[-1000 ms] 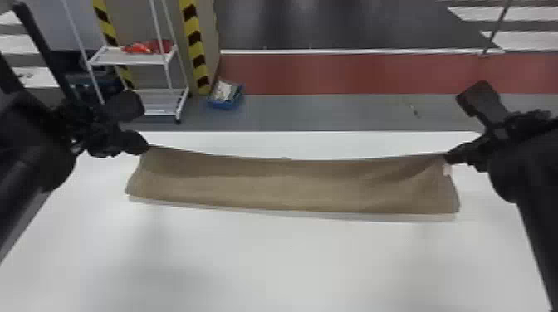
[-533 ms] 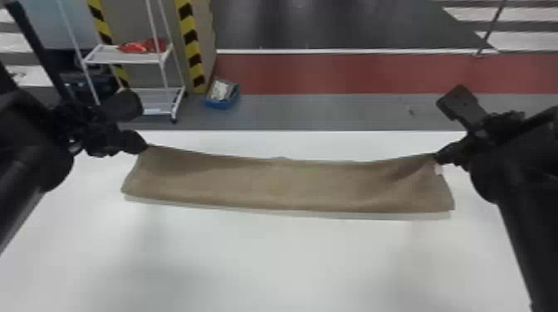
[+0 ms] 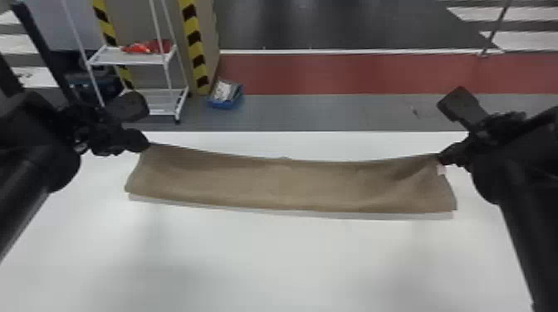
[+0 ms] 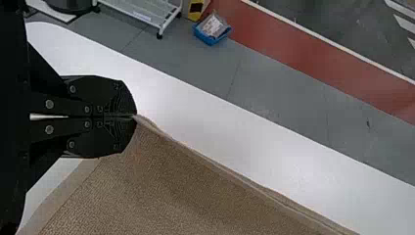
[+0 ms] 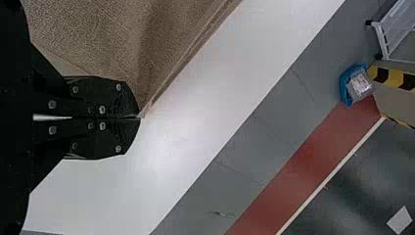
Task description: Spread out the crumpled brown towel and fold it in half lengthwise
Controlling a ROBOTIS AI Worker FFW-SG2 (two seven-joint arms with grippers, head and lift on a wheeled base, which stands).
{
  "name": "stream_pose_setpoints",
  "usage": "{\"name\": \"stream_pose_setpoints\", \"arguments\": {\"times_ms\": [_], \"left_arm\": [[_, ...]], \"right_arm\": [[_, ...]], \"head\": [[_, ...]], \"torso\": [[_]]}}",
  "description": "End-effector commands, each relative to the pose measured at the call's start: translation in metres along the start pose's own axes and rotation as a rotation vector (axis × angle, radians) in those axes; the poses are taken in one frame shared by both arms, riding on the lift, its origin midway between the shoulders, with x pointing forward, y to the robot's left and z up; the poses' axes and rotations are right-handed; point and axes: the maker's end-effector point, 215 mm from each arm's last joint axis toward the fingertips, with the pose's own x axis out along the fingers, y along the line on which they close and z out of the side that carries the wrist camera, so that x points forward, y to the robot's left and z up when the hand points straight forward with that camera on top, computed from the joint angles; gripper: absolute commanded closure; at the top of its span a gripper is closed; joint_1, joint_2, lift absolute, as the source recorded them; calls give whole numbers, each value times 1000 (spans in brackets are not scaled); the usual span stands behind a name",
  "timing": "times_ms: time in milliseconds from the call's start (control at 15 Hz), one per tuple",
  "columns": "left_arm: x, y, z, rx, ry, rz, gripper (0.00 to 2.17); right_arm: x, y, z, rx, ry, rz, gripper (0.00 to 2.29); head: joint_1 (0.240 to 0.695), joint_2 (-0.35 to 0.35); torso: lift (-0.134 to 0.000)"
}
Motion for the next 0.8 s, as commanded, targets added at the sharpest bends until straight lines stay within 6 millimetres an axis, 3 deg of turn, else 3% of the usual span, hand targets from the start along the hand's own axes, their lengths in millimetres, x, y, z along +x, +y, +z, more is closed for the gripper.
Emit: {"name": "stream_pose_setpoints", "arguments": {"times_ms": [0, 200, 333, 467, 600, 733], "left_arm": [[0, 2, 1, 5, 4, 2, 1612], [1, 2, -2, 3, 7, 4, 1612], [2, 0, -1, 9, 1, 3, 1612], [2, 0, 1, 7, -5, 1, 1612], [2, 0, 1, 7, -5, 3, 1612], [3, -2, 3, 5, -8, 0, 1612]], "right_arm": [[2, -4, -2, -18, 11, -9, 1447], [5, -8, -2, -28, 14, -18, 1406], [9, -7, -4, -29, 21, -36, 859], [12, -6, -6, -26, 31, -51, 508], [13, -8, -11, -19, 40, -71, 252], [14, -9, -16, -12, 51, -83, 201]], "head": [[660, 23], [658, 19], [658, 17], [658, 15], [660, 14], [661, 12]], "torso": [[-125], [-125], [-125], [-125], [-125], [-125]]}}
